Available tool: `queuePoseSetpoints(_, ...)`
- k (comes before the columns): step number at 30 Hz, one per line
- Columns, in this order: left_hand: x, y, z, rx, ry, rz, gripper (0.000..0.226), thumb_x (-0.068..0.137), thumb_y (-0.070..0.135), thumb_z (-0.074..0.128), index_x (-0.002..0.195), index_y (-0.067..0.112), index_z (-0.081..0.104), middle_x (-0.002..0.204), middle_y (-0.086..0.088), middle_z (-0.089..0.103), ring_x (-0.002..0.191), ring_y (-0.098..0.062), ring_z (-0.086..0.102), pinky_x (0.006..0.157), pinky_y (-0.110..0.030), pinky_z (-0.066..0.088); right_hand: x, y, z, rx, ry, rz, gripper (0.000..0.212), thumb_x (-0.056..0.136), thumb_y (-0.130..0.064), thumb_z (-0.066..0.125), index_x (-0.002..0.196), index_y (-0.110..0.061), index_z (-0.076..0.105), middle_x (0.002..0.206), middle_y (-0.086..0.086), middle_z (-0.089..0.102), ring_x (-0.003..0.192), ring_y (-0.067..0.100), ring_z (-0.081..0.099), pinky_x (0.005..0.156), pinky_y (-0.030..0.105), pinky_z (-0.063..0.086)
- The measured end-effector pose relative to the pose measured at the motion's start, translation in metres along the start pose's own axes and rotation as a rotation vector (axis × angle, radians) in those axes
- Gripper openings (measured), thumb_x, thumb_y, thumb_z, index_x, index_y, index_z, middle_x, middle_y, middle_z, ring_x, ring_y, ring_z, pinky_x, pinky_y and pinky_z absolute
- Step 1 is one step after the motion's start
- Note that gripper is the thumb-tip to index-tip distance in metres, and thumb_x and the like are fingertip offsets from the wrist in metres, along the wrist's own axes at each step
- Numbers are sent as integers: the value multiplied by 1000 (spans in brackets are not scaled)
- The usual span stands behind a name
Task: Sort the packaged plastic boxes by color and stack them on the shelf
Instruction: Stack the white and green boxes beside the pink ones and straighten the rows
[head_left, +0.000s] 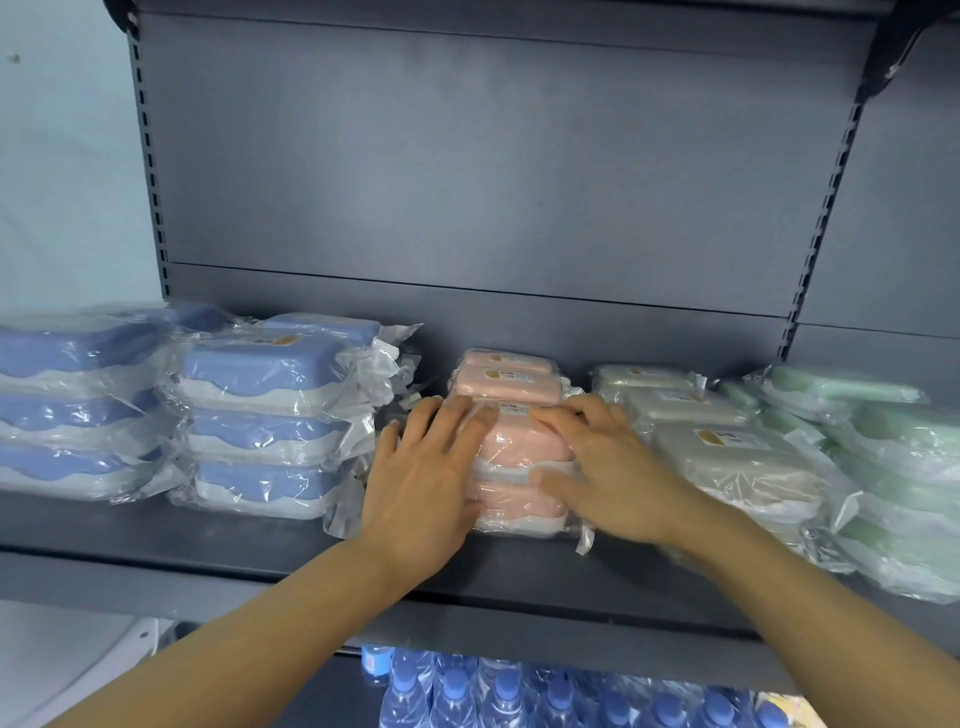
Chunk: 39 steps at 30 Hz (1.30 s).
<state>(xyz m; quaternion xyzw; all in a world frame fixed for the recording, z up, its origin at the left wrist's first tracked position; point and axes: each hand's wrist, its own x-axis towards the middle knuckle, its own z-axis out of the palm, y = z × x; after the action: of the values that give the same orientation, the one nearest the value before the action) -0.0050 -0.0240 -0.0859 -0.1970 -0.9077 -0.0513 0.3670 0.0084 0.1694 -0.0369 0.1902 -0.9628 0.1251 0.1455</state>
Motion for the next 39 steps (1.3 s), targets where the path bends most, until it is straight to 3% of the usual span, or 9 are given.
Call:
queuePoseSetpoints(4, 2, -1, -1, 47, 13, 31, 95, 48, 41, 86, 131, 28, 41, 126, -3, 53, 115, -29, 51, 88, -45, 48, 39, 17, -22, 31, 76, 54, 38, 102, -22, 34, 139, -19, 41, 140, 5, 40, 128, 24, 31, 105, 31, 26)
queuePoseSetpoints(10, 7, -1, -2, 94, 10, 49, 94, 49, 36, 86, 131, 34, 39, 119, -6, 54, 104, -28, 55, 78, -43, 51, 91, 35, -10, 21, -141, 103, 37, 102, -19, 29, 133, -25, 50, 143, 1, 42, 132, 25, 32, 110, 34, 24)
queuePoseSetpoints(15, 9, 7, -12, 93, -139, 8, 77, 84, 34, 60, 142, 44, 9, 144, 2, 21, 123, -22, 37, 95, -37, 41, 97, 34, -12, 18, -165, 112, 37, 101, -19, 31, 129, -25, 54, 141, 3, 43, 130, 25, 37, 111, 35, 27)
queuePoseSetpoints(20, 10, 9, -15, 74, -160, -26, 77, 84, 30, 61, 141, 43, 10, 144, 1, 19, 120, -23, 41, 91, -37, 47, 75, 27, -32, 88, -44, 85, 37, 103, -21, 34, 137, -17, 47, 145, 4, 43, 131, 21, 39, 104, 25, 29)
queuePoseSetpoints(25, 13, 14, -17, 69, -207, -92, 75, 85, 23, 61, 139, 45, 14, 141, -1, 23, 110, -25, 51, 77, -36, 51, 35, 11, -42, 73, -12, 32, 38, 94, -37, 52, 126, -18, 54, 123, 3, 58, 112, 20, 53, 85, 25, 38)
queuePoseSetpoints(28, 13, 14, -18, 78, -211, -121, 76, 84, 21, 62, 139, 46, 16, 138, -1, 26, 99, -24, 57, 70, -36, 52, 21, 4, -32, -43, -67, 6, 28, 91, -30, 56, 113, -13, 59, 102, 1, 49, 105, 22, 51, 77, 25, 36)
queuePoseSetpoints(31, 13, 15, -17, 88, -217, -123, 81, 82, 17, 64, 139, 46, 14, 140, -2, 23, 100, -24, 57, 70, -36, 53, 15, 6, -24, -35, -47, 24, 22, 92, -21, 54, 111, -14, 58, 106, 5, 44, 108, 25, 49, 80, 25, 34)
queuePoseSetpoints(35, 10, 15, -15, 77, -231, -117, 87, 82, 11, 63, 141, 47, 11, 144, -2, 20, 108, -26, 53, 75, -38, 54, 6, 8, -20, -23, -42, 37, 30, 94, -19, 49, 123, -14, 53, 125, 6, 44, 114, 25, 47, 96, 32, 38)
queuePoseSetpoints(39, 12, 20, -25, 92, -277, -136, 84, 86, 11, 58, 144, 46, 8, 146, -1, 19, 121, -26, 44, 79, -38, 51, -5, 7, -26, -35, -53, 31, 38, 95, -24, 48, 131, -12, 47, 132, 9, 44, 123, 28, 42, 101, 35, 37)
